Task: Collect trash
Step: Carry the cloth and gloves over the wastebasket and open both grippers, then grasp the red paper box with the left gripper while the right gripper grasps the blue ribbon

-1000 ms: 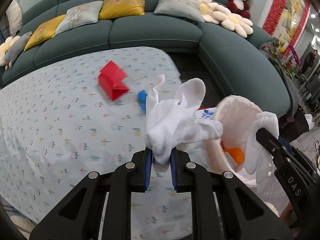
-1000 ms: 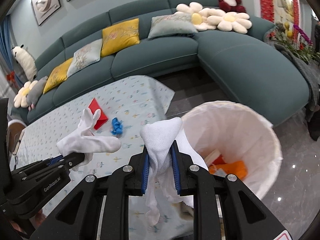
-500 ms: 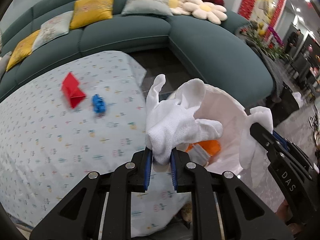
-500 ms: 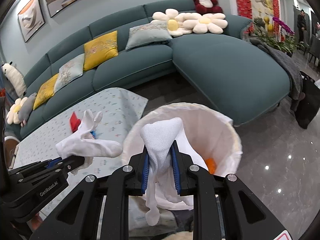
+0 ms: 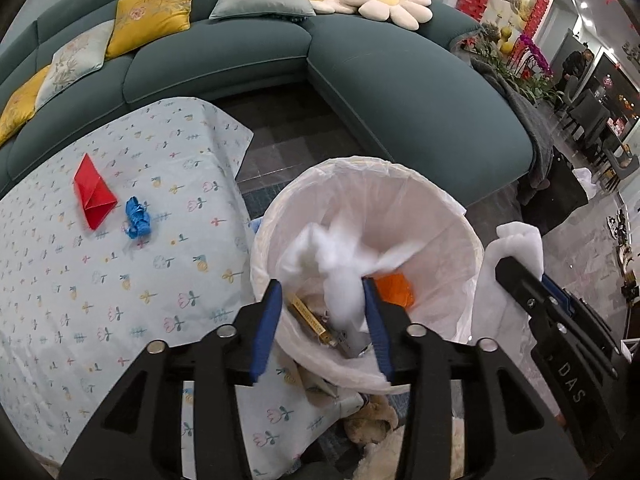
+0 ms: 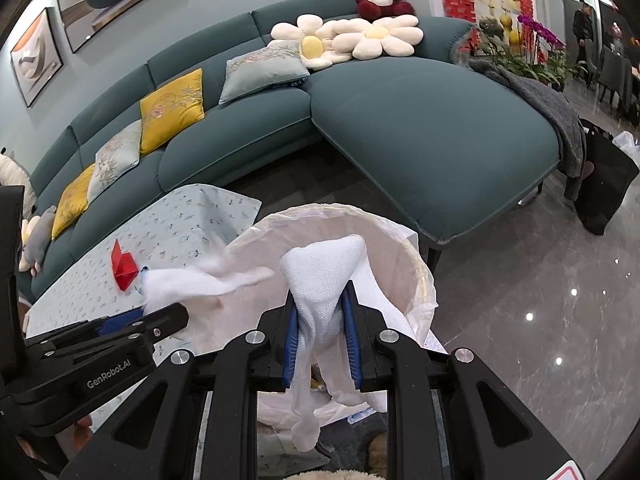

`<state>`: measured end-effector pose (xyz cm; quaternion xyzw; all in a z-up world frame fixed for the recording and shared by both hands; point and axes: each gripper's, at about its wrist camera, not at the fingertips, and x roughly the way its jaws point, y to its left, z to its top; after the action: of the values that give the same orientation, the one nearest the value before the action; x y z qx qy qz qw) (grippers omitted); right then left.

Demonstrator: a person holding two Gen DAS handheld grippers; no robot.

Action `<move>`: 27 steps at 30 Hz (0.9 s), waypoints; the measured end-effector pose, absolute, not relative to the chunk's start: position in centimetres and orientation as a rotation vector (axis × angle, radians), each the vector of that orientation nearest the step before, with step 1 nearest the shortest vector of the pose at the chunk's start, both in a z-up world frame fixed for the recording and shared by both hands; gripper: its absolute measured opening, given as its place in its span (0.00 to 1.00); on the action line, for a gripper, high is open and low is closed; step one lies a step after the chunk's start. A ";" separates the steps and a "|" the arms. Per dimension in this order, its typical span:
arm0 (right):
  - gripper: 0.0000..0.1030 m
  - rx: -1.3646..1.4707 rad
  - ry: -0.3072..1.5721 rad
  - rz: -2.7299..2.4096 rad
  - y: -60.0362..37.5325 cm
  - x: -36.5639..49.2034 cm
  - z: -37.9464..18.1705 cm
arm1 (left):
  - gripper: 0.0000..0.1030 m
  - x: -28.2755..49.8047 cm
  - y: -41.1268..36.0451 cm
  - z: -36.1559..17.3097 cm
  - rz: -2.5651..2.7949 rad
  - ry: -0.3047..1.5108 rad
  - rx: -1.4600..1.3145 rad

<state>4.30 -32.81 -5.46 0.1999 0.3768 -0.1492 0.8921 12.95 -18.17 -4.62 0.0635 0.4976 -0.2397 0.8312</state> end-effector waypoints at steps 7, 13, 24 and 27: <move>0.20 0.416 0.780 -0.301 -32.9 4.9 -5.6 | 0.55 13.2 -17.7 -4.8 -0.479 1.056 0.113; 0.26 0.392 0.772 -0.292 -32.1 5.6 -5.0 | 0.59 13.3 -16.4 -4.5 -0.446 1.040 0.102; 0.45 0.358 0.756 -0.258 -29.3 6.8 -3.6 | 0.63 14.1 -11.9 -3.8 -0.362 1.026 0.055; 0.45 0.348 0.759 -0.239 -28.1 6.9 -3.3 | 0.63 14.3 -10.4 -3.7 -0.336 1.023 0.035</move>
<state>6.95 -28.14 -3.26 0.1684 0.3676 -0.1156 0.9073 14.33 -10.43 -3.67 0.0168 0.4872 -0.1598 0.8584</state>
